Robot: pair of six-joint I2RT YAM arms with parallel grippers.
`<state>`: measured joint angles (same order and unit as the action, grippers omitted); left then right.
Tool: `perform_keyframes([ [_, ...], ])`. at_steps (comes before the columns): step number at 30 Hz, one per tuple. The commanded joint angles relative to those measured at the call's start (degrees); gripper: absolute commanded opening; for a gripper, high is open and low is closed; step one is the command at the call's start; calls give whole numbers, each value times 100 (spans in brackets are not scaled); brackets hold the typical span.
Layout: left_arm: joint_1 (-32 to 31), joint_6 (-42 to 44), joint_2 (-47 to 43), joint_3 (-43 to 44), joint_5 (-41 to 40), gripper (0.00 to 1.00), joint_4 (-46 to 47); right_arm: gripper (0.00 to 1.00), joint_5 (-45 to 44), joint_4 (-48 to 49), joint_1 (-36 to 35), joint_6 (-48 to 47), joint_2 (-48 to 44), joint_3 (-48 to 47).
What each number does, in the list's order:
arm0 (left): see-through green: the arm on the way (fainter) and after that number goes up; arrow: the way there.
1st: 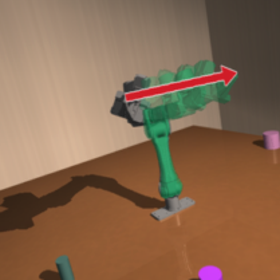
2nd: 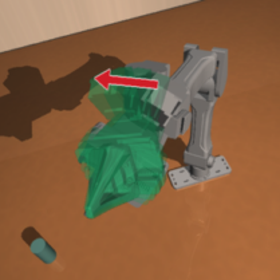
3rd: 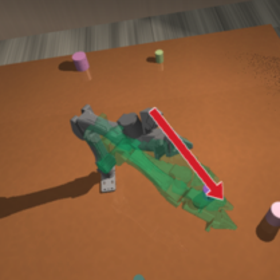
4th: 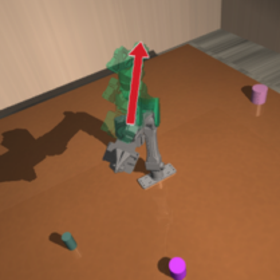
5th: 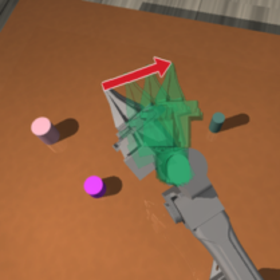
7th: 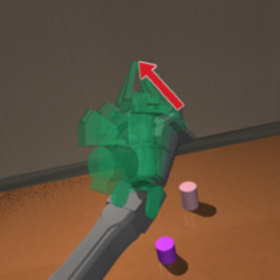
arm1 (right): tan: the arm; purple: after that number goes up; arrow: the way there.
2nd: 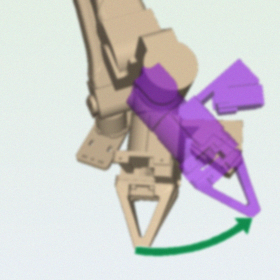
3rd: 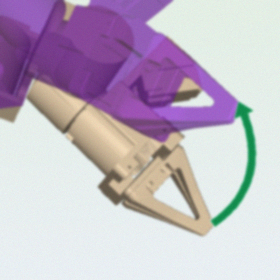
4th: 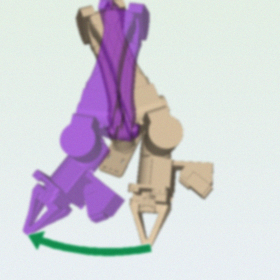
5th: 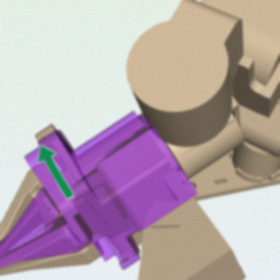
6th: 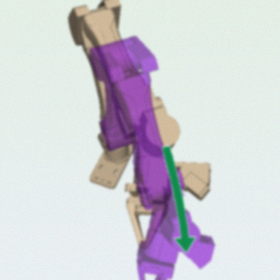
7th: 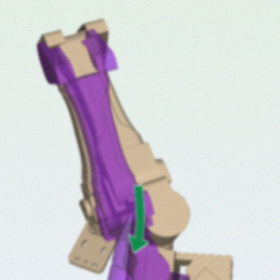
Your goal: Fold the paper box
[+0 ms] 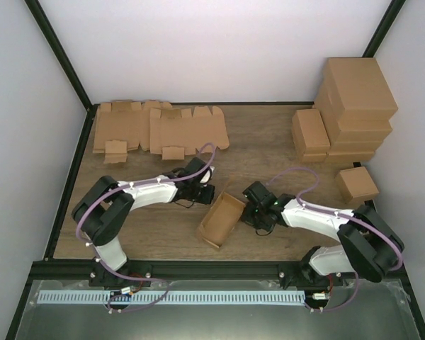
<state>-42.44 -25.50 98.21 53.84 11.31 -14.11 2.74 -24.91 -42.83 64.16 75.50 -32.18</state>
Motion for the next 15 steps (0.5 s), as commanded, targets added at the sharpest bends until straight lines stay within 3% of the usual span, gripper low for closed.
perform_keyframes([
  [1, -98, -12, 320, 163, -51, 4, 209, 1, -5, 215, 20, 48, 282, -281],
  [15, -160, 10, 762, 375, 991, 4, 509, 1, 134, 615, 20, -838, 935, -774],
])
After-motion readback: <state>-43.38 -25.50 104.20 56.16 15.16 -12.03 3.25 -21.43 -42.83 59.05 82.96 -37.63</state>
